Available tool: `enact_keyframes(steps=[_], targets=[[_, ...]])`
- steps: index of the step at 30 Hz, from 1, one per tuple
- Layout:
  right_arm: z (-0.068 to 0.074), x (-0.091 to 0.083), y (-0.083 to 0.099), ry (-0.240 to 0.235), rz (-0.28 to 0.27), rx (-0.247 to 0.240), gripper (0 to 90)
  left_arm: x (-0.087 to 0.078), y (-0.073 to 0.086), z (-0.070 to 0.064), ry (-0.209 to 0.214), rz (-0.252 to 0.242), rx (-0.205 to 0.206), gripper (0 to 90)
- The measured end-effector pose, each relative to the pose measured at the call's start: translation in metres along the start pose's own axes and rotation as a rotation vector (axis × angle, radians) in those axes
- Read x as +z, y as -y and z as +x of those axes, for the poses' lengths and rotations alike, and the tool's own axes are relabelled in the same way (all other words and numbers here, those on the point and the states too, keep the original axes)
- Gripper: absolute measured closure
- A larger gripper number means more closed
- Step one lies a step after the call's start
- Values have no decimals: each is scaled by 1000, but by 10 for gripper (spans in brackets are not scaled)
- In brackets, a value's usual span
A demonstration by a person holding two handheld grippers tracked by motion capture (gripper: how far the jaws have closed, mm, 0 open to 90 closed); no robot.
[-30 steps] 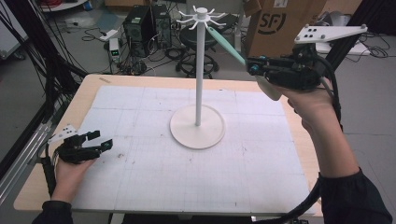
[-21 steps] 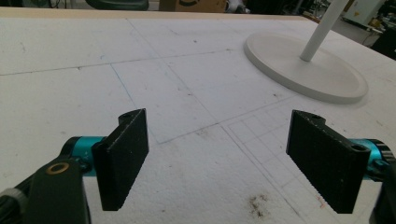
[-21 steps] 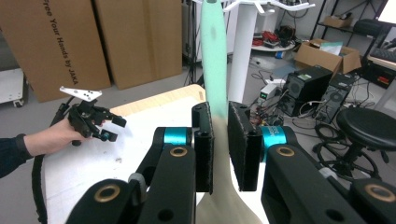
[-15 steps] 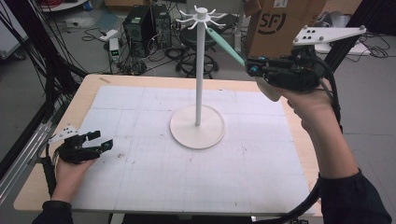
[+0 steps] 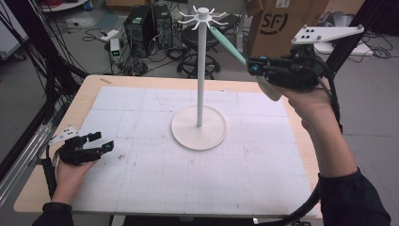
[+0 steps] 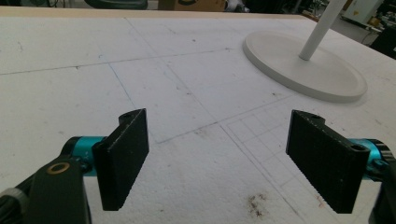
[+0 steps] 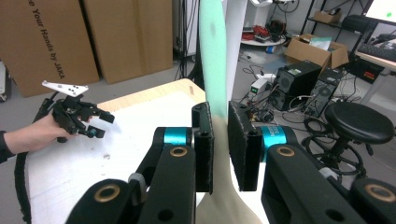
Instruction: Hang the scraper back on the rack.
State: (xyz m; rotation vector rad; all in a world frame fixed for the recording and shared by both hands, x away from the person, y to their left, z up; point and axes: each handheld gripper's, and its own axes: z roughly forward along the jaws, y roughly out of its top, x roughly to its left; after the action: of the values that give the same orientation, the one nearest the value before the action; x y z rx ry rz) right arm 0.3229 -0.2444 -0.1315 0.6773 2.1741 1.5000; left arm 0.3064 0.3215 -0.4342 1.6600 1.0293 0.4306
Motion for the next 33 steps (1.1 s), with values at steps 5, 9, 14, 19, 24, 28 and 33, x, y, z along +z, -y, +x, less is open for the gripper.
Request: enact_keyframes(steps=[5, 9, 14, 19, 24, 28, 33], targets=[[-2, 7, 1, 12, 17, 0, 808, 0, 0, 0, 0, 1, 1, 219], [-7, 12, 5, 30, 31, 16, 808, 0, 0, 0, 1, 1, 1, 219], [-15, 19, 11, 39, 38, 46, 800, 0, 0, 0, 0, 0, 1, 219], [-20, 27, 19, 48, 43, 63, 657, -1, 0, 1, 0, 2, 1, 219], [-22, 29, 33, 43, 35, 74, 546, 1, 0, 1, 1, -2, 0, 218], [-22, 28, 55, 40, 13, 84, 448, 2, 0, 1, 5, -1, 0, 218], [-20, 28, 100, 27, -7, 100, 367, 3, 0, 0, 6, -10, -2, 218]])
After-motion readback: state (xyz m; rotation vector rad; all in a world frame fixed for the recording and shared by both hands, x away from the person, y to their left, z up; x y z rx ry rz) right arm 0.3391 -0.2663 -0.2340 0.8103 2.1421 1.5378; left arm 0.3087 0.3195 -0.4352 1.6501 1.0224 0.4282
